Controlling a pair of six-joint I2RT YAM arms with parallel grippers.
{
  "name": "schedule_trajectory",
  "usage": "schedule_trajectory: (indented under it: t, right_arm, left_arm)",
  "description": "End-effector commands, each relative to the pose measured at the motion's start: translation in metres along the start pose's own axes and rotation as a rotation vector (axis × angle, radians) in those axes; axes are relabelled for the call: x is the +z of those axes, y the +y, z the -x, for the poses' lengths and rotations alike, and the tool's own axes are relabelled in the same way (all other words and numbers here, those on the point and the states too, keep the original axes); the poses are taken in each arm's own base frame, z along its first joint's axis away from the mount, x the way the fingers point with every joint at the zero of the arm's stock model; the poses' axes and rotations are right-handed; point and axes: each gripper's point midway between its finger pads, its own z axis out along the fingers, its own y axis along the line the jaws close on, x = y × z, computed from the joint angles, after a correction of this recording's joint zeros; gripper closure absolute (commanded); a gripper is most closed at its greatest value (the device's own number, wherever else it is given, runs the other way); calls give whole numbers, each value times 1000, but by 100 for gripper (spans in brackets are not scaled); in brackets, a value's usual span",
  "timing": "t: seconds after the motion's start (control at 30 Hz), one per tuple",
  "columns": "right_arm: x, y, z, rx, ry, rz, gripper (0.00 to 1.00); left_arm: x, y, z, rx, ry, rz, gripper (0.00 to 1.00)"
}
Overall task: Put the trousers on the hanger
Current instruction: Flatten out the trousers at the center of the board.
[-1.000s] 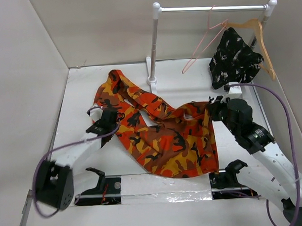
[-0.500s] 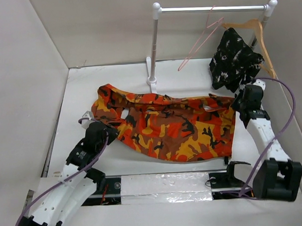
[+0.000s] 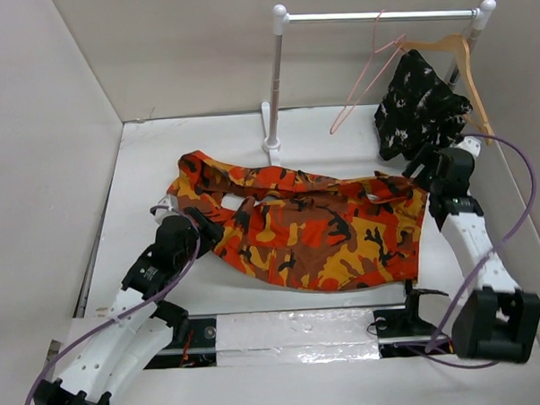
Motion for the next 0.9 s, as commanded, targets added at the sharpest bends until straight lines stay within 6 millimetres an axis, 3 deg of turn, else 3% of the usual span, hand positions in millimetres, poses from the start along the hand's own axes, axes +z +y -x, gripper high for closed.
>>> schedule_trajectory:
  t: [0.0, 0.07, 0.13, 0.23, 0.3, 0.33, 0.37, 0.4, 0.43, 0.47, 0.53, 0.57, 0.67, 0.7, 0.73, 0.87]
  right_arm:
    - [-39, 45, 20, -14, -126, 209, 16]
    - [-65, 61, 19, -36, -168, 308, 16]
    - [-77, 70, 7, -70, -157, 348, 17]
    - [-100, 84, 2, -121, -150, 434, 22]
    - [-112, 93, -1, -141, -138, 481, 31]
    - [-125, 112, -10, -163, -115, 574, 42]
    - [-133, 124, -14, -163, -101, 632, 66]
    - [-151, 149, -30, -187, -59, 754, 95]
    - [-150, 153, -32, -191, -49, 769, 95]
    - [-169, 175, -51, -225, -8, 868, 100]
    - [-178, 195, -73, -265, 33, 910, 100]
    - [-200, 211, -93, -305, 67, 990, 100]
    - [-221, 232, -128, -365, 125, 1067, 100]
    - [-244, 245, -140, -381, 135, 1144, 98]
    - [-248, 247, -150, -395, 145, 1148, 95]
    - [-263, 252, -192, -462, 213, 1162, 77]
  left_arm:
    - [-15, -33, 58, 21, -200, -44, 41]
    - [-19, -26, 77, 39, -271, 28, 42]
    - [-17, -15, 82, 55, -292, 101, 42]
    - [-17, -8, 75, 58, -265, 122, 42]
    - [-14, -5, 61, 63, -216, 107, 42]
    - [-15, -9, 57, 61, -208, 89, 42]
    - [-15, -7, 59, 35, -218, 100, 42]
    - [-14, 1, 62, 7, -251, 140, 42]
    - [-13, 2, 62, 8, -249, 144, 42]
    - [-8, 9, 68, -6, -298, 175, 42]
    - [5, 14, 68, 8, -306, 216, 44]
    - [10, 12, 73, 11, -324, 233, 45]
    - [36, 20, 66, 33, -262, 346, 49]
    - [43, 22, 64, 40, -252, 371, 53]
    - [55, 29, 61, 83, -222, 407, 57]
    - [85, 13, 64, 120, -190, 380, 63]
